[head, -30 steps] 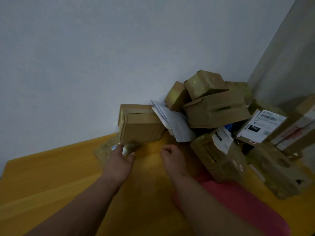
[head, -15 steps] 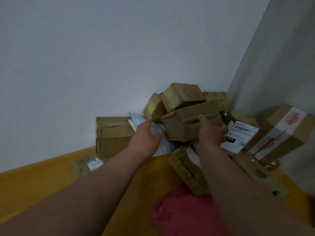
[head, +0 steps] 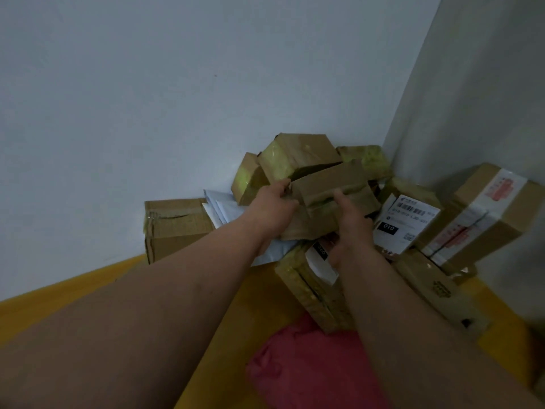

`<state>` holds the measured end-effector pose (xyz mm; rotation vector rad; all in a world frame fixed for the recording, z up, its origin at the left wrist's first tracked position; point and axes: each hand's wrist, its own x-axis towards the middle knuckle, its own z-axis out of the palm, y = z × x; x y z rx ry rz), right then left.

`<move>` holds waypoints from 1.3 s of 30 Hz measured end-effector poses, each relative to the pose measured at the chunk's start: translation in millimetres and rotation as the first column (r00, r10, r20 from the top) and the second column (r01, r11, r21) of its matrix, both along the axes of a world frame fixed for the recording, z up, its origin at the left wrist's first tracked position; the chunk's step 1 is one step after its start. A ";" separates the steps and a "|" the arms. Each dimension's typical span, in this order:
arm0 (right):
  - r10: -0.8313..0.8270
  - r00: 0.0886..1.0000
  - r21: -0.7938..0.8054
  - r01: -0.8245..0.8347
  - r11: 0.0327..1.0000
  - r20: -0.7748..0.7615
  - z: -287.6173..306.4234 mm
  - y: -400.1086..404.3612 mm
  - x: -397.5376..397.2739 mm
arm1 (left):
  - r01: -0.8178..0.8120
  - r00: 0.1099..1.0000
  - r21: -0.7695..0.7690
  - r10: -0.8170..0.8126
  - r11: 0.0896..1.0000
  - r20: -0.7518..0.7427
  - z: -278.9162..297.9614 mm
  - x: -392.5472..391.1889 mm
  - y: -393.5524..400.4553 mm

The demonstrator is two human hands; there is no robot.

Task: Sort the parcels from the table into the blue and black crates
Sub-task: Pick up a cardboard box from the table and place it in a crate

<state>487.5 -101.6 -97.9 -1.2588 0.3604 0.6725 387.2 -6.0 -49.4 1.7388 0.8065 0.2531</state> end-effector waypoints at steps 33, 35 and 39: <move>0.437 0.859 0.458 -0.513 0.726 0.269 22.5 -80.3 -305.7 | -0.283 0.912 -0.339 0.361 0.897 0.194 -8.3 -355.1 -61.5; 0.491 0.826 0.413 -0.564 0.715 0.278 18.1 -81.1 -330.0 | -0.261 0.918 -0.387 0.352 0.884 0.184 -10.6 -381.2 -64.1; 0.564 0.779 0.354 -0.626 0.695 0.274 13.0 -79.9 -368.6 | -0.301 0.908 -0.410 0.391 0.861 0.155 -17.9 -424.0 -68.7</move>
